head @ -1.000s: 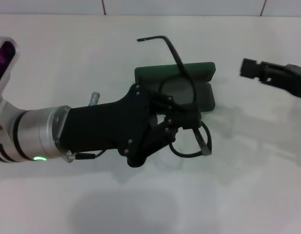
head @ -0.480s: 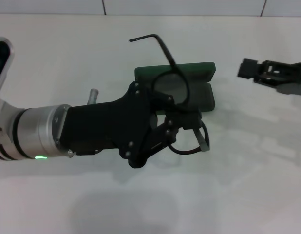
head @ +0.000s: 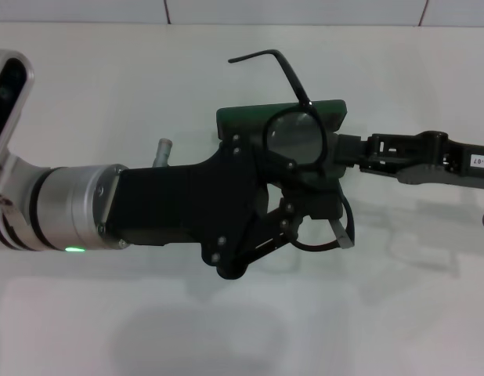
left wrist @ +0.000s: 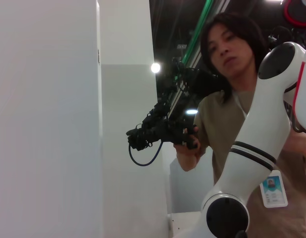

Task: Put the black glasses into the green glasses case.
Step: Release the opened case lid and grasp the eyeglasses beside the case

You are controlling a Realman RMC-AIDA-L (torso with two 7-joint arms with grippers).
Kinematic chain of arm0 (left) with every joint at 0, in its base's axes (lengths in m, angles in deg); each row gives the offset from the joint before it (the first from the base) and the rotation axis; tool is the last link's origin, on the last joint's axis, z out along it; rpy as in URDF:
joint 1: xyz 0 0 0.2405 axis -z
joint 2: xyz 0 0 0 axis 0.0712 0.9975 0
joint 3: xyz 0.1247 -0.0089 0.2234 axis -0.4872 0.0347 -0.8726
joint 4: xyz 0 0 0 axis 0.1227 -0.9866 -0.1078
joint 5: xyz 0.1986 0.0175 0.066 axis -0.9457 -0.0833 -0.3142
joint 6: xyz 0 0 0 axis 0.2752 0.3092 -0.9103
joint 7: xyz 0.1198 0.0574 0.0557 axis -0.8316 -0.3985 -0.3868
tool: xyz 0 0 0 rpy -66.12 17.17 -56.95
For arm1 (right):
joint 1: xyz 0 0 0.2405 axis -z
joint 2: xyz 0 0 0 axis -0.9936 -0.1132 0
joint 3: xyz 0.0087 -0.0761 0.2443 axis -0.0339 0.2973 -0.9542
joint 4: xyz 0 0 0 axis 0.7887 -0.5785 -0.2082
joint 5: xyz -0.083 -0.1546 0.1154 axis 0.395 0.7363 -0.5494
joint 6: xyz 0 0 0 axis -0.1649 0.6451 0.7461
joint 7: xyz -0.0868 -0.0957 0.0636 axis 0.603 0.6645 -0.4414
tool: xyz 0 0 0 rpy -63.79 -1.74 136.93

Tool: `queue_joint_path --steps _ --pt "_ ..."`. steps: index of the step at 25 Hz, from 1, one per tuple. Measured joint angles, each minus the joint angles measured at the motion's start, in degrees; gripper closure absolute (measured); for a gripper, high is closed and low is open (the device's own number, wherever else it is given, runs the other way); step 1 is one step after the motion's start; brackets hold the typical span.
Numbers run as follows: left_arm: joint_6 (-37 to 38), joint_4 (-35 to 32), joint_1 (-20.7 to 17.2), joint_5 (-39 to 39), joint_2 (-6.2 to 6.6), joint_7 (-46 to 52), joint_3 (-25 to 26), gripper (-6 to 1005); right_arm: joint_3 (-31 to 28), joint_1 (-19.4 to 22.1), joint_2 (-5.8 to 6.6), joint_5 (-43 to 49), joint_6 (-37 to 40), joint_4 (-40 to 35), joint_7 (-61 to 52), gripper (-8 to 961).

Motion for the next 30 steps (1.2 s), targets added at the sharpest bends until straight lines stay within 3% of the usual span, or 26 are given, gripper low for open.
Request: queue_joint_path --steps 12,20,30 --pt "0.0 -0.1 0.1 0.1 -0.06 -0.8 -0.2 969 0.1 0.1 -0.43 0.8 0.0 0.9 -1.9 618" --pt "0.0 -0.1 0.2 3.3 -0.13 -1.6 -4.2 969 0.7 -0.3 -1.20 1.4 -1.2 1.0 -1.9 619" --pt "-0.2 0.3 0.2 3.9 -0.28 -2.7 -5.0 969 2.2 -0.8 -1.73 1.4 -1.6 1.0 -1.9 619"
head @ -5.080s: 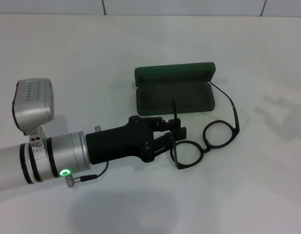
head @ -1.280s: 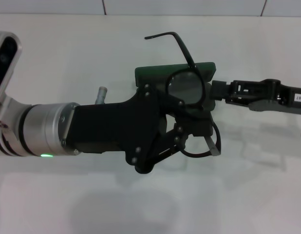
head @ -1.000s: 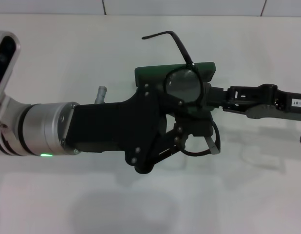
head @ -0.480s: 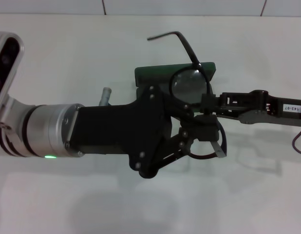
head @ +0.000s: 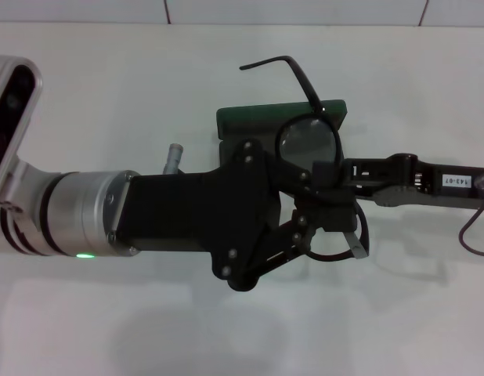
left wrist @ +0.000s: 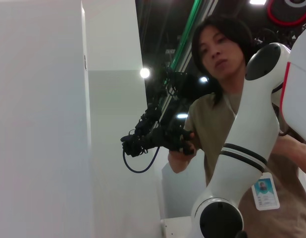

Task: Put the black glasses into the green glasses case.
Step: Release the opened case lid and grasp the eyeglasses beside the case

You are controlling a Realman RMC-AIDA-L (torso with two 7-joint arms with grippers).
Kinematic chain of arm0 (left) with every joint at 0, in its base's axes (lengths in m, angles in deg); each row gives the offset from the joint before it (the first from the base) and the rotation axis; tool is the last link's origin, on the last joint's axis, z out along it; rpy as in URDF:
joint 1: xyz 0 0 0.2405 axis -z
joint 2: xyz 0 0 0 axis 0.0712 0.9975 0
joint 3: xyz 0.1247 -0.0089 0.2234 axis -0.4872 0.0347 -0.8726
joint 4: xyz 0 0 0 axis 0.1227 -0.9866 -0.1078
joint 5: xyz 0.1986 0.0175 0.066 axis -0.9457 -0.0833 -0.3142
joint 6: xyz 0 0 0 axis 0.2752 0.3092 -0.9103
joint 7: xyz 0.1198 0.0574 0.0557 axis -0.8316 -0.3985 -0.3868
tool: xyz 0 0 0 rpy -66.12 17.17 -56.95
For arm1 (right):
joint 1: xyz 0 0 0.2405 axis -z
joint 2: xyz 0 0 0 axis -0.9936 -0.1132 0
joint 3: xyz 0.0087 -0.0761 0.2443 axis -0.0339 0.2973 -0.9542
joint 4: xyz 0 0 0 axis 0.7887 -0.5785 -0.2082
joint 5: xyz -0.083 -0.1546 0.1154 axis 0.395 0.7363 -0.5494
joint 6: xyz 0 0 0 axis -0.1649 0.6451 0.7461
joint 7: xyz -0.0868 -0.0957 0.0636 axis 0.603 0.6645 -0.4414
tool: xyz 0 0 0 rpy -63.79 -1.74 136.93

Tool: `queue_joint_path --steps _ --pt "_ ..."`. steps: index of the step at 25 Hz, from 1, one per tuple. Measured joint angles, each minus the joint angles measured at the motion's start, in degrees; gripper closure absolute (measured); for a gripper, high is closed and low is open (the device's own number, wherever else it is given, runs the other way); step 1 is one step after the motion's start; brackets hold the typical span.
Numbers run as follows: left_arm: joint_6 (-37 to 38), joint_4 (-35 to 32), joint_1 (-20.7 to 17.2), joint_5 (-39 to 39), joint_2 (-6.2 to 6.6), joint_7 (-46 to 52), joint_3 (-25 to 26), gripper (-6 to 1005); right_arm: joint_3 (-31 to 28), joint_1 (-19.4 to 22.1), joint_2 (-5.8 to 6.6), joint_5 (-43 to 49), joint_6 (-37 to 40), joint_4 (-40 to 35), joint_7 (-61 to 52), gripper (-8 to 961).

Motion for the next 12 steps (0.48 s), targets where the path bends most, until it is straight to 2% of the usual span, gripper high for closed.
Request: queue_joint_path --steps 12 --pt "0.0 0.2 -0.6 0.1 -0.04 -0.2 0.0 969 0.6 0.6 -0.05 0.0 -0.3 0.7 0.1 644"
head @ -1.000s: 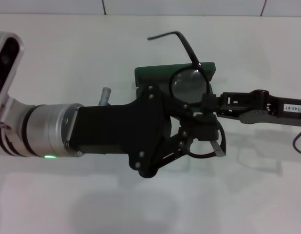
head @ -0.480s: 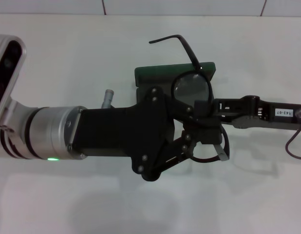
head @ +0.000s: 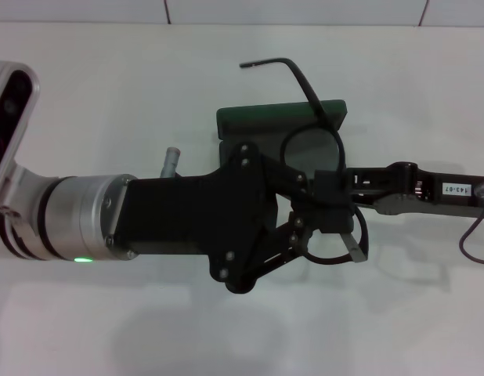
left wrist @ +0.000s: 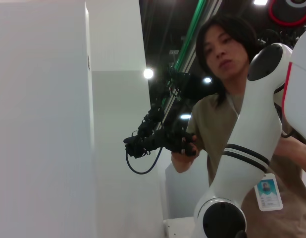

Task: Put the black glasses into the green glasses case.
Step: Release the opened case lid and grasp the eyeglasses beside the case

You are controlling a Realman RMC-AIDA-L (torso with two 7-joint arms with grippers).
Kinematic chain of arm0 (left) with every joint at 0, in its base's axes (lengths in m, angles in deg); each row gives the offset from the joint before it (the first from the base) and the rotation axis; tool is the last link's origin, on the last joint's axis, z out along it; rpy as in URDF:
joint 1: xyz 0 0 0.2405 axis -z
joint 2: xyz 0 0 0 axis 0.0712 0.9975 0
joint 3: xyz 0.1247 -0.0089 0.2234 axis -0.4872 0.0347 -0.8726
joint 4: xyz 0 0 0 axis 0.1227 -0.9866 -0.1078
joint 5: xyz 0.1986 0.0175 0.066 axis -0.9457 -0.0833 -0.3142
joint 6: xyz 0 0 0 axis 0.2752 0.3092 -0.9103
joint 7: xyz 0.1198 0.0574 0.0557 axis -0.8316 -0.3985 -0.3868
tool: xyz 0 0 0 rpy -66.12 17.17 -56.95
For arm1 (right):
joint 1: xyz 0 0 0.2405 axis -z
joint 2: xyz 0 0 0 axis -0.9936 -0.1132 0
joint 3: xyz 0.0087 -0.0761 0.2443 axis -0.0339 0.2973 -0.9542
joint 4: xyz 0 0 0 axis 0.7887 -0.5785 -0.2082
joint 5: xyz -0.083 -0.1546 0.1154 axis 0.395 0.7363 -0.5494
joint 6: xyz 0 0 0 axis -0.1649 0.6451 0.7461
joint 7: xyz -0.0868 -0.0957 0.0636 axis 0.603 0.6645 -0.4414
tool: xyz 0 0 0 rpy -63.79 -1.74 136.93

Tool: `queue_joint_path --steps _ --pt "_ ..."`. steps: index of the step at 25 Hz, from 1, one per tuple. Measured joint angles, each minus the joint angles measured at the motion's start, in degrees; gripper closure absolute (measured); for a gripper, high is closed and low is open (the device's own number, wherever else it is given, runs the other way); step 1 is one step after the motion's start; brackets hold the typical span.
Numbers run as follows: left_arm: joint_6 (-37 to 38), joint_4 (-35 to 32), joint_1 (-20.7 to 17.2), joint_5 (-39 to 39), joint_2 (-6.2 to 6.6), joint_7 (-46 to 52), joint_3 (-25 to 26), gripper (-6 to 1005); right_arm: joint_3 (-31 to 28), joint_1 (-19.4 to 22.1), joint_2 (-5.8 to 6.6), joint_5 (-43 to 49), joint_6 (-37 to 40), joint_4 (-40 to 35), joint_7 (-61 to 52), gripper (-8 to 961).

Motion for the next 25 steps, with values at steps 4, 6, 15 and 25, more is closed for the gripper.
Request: queue_joint_path --steps 4,6,15,25 --pt "0.0 0.0 0.0 0.0 0.00 0.0 0.0 968 0.2 0.1 0.00 0.0 0.0 0.0 0.1 655" --pt "0.0 0.0 0.0 -0.1 0.00 -0.1 0.0 968 0.2 0.1 0.00 0.0 0.0 0.0 0.1 664" --pt "-0.3 0.1 0.0 -0.4 0.01 -0.1 0.0 968 0.2 0.2 0.00 0.0 0.3 0.0 0.0 696" --pt "-0.4 0.2 0.0 -0.4 0.09 -0.1 0.0 968 0.1 0.6 0.08 0.0 0.5 -0.2 0.4 718"
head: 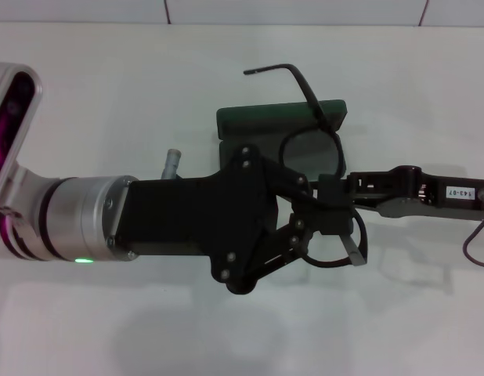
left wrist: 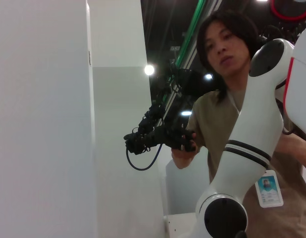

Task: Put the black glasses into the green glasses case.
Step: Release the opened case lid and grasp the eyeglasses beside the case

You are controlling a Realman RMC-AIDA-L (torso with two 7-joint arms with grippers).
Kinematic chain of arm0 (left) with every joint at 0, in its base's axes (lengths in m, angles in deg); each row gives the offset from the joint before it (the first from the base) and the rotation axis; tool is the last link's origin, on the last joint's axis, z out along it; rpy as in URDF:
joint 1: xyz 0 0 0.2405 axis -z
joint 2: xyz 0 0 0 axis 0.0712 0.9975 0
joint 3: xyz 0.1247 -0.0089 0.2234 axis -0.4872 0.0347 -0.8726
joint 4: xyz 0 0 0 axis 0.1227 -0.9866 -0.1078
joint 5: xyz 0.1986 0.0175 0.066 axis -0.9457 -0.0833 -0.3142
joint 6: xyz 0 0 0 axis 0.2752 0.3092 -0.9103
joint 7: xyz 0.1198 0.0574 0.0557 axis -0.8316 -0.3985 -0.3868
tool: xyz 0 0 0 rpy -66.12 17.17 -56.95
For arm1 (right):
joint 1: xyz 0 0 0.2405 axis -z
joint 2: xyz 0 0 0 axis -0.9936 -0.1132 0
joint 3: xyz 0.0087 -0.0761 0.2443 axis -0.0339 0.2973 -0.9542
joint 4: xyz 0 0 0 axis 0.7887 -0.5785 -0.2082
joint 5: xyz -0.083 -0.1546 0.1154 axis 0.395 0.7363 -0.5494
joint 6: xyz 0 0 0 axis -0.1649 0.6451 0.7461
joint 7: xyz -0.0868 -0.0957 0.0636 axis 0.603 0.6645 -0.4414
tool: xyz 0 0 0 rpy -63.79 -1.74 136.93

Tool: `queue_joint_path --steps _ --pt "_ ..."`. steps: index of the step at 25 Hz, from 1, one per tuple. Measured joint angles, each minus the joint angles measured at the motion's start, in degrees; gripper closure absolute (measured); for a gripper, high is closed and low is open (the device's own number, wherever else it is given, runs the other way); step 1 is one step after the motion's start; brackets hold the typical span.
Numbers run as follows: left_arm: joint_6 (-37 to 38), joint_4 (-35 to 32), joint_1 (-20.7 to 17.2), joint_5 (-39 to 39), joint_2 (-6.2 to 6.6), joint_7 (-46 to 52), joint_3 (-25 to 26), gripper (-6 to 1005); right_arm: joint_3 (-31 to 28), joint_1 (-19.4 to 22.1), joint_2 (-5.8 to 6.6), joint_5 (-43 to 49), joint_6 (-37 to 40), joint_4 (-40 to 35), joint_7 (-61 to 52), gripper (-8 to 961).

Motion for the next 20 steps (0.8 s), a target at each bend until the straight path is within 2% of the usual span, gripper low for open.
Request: queue_joint_path --steps 4,20 --pt "0.0 0.0 0.0 0.0 0.00 0.0 0.0 968 0.0 0.1 0.01 0.0 0.0 -0.3 0.4 809" --pt "-2.6 1.9 0.1 0.1 0.00 -0.7 -0.1 967 -0.4 0.7 0.02 -0.3 1.0 -0.7 3.5 867"
